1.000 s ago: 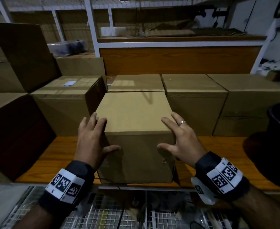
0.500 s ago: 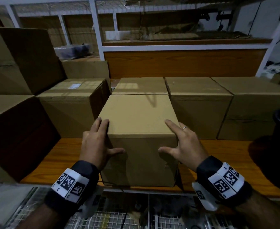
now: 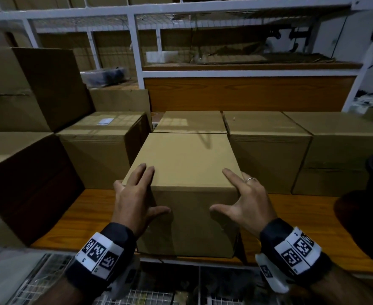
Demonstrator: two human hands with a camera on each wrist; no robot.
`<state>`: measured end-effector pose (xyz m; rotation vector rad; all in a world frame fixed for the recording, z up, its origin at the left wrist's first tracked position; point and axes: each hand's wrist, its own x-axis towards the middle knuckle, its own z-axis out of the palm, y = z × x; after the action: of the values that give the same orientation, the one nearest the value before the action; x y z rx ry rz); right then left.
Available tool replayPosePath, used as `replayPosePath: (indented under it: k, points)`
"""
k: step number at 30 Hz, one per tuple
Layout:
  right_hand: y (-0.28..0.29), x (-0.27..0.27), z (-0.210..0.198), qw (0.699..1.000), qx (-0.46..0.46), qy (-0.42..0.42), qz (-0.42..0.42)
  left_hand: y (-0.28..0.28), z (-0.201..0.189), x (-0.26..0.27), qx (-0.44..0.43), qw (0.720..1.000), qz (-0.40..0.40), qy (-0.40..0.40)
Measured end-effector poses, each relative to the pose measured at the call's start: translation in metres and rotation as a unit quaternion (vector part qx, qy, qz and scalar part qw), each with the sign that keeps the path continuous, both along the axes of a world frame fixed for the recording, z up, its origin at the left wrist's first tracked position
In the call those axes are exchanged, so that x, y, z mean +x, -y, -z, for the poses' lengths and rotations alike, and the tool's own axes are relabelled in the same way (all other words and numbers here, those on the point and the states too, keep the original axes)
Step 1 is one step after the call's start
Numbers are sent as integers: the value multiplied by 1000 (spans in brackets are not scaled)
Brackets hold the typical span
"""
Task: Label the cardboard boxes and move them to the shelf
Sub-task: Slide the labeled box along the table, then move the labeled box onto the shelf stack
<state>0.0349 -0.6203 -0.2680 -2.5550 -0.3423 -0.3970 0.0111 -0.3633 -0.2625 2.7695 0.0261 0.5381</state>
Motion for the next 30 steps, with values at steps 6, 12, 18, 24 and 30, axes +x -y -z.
replayPosePath:
  k: [6,12,18,24,30]
  points:
    - [-2,-10,-13,998,20,53,-18,-5,-17,-18,2,999,-4,34]
    - [-2,-23,-33,994,18,97,-48,-11,-45,-46,11,998,3,68]
    - [-1,-39,-73,985,24,158,-70,-12,-87,-71,8,995,9,96]
    - [-4,-49,-116,973,22,215,-84,-16,-125,-79,-6,992,28,126]
    - [-8,-53,-159,956,23,276,-92,-30,-162,-67,20,982,51,181]
